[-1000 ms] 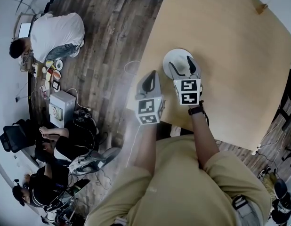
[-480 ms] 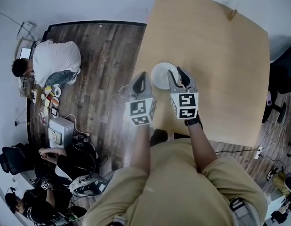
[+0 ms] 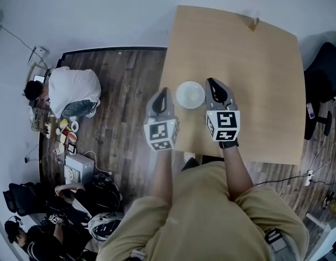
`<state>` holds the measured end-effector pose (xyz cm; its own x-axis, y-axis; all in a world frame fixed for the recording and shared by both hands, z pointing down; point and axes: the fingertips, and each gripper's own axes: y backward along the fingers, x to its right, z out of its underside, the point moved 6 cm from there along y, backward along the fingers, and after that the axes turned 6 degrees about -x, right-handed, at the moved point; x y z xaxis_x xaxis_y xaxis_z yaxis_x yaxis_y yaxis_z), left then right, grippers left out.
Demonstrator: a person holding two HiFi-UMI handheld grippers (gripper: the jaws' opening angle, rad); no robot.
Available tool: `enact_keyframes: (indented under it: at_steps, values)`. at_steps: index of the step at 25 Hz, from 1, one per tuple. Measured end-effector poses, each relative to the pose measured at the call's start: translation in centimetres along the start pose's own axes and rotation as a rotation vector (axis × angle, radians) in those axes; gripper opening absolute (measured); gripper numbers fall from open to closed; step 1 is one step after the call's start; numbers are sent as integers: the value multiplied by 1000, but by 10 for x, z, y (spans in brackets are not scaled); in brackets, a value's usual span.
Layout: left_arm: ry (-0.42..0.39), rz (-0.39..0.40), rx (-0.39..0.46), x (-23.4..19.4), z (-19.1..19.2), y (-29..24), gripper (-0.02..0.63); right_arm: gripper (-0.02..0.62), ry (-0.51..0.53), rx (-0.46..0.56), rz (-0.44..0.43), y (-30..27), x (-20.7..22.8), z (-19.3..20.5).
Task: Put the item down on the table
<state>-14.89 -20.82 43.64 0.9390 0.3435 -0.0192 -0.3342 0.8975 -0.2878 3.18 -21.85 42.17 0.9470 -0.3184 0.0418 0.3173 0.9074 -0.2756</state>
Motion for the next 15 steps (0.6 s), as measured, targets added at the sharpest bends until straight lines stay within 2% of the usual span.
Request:
enact_keyframes:
  at_steps: [1,9,15]
  values:
    - [-7,2,15,-1,-6,5,3,8,-3,11,0,5,-1,-4]
    - [-45,16,116,-7,-39,41,3,8,18,128,65,36,-9,-31]
    - [-70,22,181,-11,-62,57,3,8,50,207,74,53,-19,-56]
